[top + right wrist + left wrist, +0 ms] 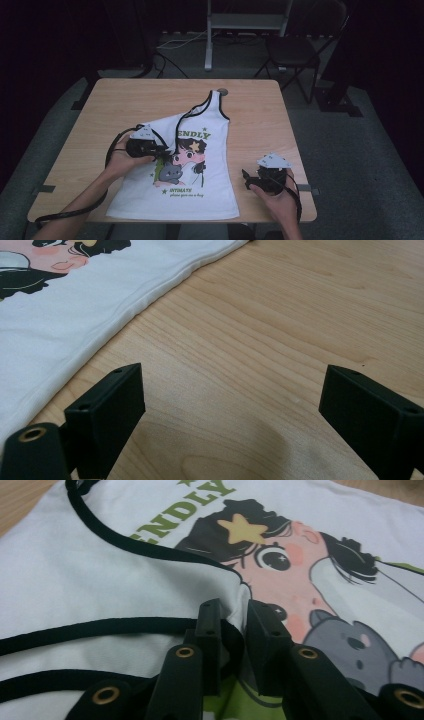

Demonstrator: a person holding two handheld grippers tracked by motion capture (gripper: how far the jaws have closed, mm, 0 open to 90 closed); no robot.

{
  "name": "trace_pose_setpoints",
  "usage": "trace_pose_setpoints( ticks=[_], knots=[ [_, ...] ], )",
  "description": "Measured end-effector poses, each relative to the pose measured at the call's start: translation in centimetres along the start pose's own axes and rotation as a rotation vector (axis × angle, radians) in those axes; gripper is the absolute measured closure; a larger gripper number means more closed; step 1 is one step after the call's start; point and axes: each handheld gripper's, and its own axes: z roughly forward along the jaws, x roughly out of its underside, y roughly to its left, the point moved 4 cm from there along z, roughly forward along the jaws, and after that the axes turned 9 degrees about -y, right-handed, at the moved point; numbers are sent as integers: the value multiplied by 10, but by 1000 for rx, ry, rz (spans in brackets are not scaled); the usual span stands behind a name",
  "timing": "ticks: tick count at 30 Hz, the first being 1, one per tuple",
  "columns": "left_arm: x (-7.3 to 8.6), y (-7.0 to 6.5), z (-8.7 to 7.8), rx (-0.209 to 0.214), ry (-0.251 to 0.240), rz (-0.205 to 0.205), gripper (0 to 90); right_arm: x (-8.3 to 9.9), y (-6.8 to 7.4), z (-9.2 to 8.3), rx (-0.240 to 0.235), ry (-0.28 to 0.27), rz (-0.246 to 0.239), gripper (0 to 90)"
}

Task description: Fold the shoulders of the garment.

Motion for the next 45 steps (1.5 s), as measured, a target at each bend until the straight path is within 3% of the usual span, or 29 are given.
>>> trace_pose_setpoints(
  ticks=[4,7,12,13,14,16,20,22,24,25,26,32,36,42,45],
  knots=[
    [-3,-2,-2,13,-17,-12,631,0,0,0,0,-1,2,105],
    [-17,6,-9,-6,-88,-53,541,0,0,0,0,0,1,105],
    [-33,31,-15,-81,-154,-129,438,0,0,0,0,1,2,105],
    [-33,31,-15,-81,-154,-129,420,0,0,0,0,1,3,105],
    [-37,41,-15,-113,-160,-155,416,0,0,0,0,2,3,105],
    [-39,48,-10,-159,-133,-169,416,0,0,0,0,4,2,105],
    [-33,49,8,-227,42,-96,417,0,0,0,-2,3,3,105],
    [-28,47,15,-221,83,-87,417,0,0,0,-3,0,5,105],
    [-25,45,18,-215,93,-87,417,0,0,0,-3,-1,3,105],
    [-21,41,21,-219,135,-53,417,0,0,0,-3,-1,4,105],
    [-20,39,22,-218,145,-44,417,0,0,0,-3,0,5,105],
    [-19,26,18,-228,171,37,414,0,0,0,-2,2,3,105],
    [-15,23,16,-226,188,68,406,0,0,0,-3,1,3,105],
    [-11,22,11,-211,179,56,403,0,0,0,-1,4,1,105],
    [-13,22,7,-194,131,7,394,0,0,0,-2,3,-1,105]
  ],
)
